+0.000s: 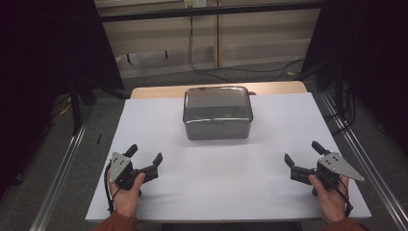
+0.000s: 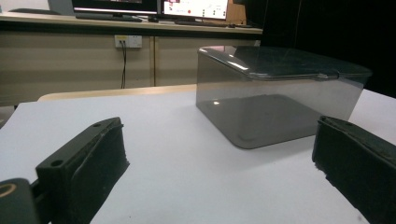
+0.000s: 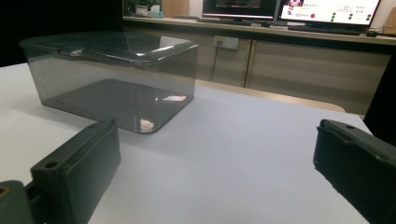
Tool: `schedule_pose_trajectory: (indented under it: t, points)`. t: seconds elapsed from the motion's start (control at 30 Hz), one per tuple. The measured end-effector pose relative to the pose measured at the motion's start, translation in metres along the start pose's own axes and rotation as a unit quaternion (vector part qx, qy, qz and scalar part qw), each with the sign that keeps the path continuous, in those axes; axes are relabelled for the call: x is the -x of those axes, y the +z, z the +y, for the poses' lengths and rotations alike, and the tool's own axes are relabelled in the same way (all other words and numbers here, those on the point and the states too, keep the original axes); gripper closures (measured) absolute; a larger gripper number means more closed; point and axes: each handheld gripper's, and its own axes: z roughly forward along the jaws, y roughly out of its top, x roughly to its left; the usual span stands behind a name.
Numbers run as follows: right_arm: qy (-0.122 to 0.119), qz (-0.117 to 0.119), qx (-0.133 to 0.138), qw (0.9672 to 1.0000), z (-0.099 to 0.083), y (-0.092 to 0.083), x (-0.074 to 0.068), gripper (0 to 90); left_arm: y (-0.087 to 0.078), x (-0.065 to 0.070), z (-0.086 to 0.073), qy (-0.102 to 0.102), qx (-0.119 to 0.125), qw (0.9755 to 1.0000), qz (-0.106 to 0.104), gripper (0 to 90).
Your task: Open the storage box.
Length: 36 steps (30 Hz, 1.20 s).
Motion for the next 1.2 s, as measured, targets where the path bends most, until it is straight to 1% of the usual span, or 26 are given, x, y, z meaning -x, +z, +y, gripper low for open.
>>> schedule_pose_trajectory:
  t: [0.2, 0.23, 0.43, 0.53, 0.6, 0.7, 0.83, 0.87, 0.9, 0.97, 1.03, 1.07, 1.13, 1.17, 1.2]
  points:
    - [0.0, 0.007, -0.004, 1.0, 0.0, 0.002, -0.002, 0.5, 0.0, 0.0, 0.0, 0.001, -0.002, 1.0, 0.0, 2.7]
    - [-0.001, 0.009, -0.005, 0.9999, 0.0, 0.002, -0.002, 0.5, 0.0, 0.0, 0.0, -0.004, -0.004, 1.0, 0.0, 2.7]
    - [-0.006, 0.014, -0.005, 0.9999, -0.001, 0.003, -0.005, 0.4, 0.001, 0.001, 0.0, -0.007, -0.004, 1.0, -0.004, 3.1]
    - [-0.002, 0.019, -0.007, 0.9998, -0.001, 0.006, -0.007, 0.3, 0.001, 0.002, 0.0, -0.003, -0.006, 1.0, -0.003, 3.9]
    - [-0.004, 0.019, -0.007, 0.9998, -0.001, 0.007, -0.008, 0.3, 0.0, 0.002, 0.0, -0.002, -0.008, 1.0, -0.003, 3.9]
    - [-0.008, 0.027, -0.009, 0.9996, -0.001, 0.009, -0.012, 0.0, 0.0, 0.002, 0.0, -0.002, -0.008, 1.0, -0.004, 3.9]
    - [-0.007, 0.031, -0.009, 0.9995, 0.0, 0.011, -0.014, 0.0, 0.0, 0.002, -0.001, -0.004, -0.008, 0.9999, -0.006, 3.9]
    - [-0.014, 0.032, -0.011, 0.9993, 0.001, 0.014, -0.016, 0.0, 0.0, 0.001, -0.001, -0.006, -0.009, 0.9999, -0.006, 3.9]
    - [-0.014, 0.032, -0.011, 0.9993, 0.001, 0.014, -0.016, 0.0, 0.0, 0.001, -0.001, -0.006, -0.009, 0.9999, -0.006, 3.9]
    - [-0.012, 0.036, -0.011, 0.9992, 0.002, 0.016, -0.018, 0.0, 0.0, 0.002, -0.001, -0.006, -0.008, 0.9999, -0.006, 3.9]
    - [-0.014, 0.045, -0.009, 0.9989, 0.003, 0.02, -0.022, 0.0, -0.001, 0.002, -0.001, 0.001, -0.01, 0.9999, -0.004, 3.9]
    - [-0.014, 0.045, -0.009, 0.9989, 0.003, 0.02, -0.022, 0.0, -0.001, 0.002, -0.001, -0.002, -0.008, 1.0, -0.004, 3.9]
    - [-0.015, 0.052, -0.011, 0.9985, 0.003, 0.023, -0.025, 0.0, 0.0, 0.002, -0.001, -0.004, -0.009, 0.9999, -0.007, 3.7]
    - [-0.013, 0.055, -0.012, 0.9983, 0.003, 0.025, -0.026, 0.0, 0.0, 0.002, -0.001, -0.005, -0.006, 0.9999, -0.013, 3.3]
    - [-0.009, 0.058, -0.013, 0.9982, 0.003, 0.026, -0.027, 0.0, 0.0, 0.003, -0.001, -0.001, -0.004, 0.9998, -0.017, 3.1]
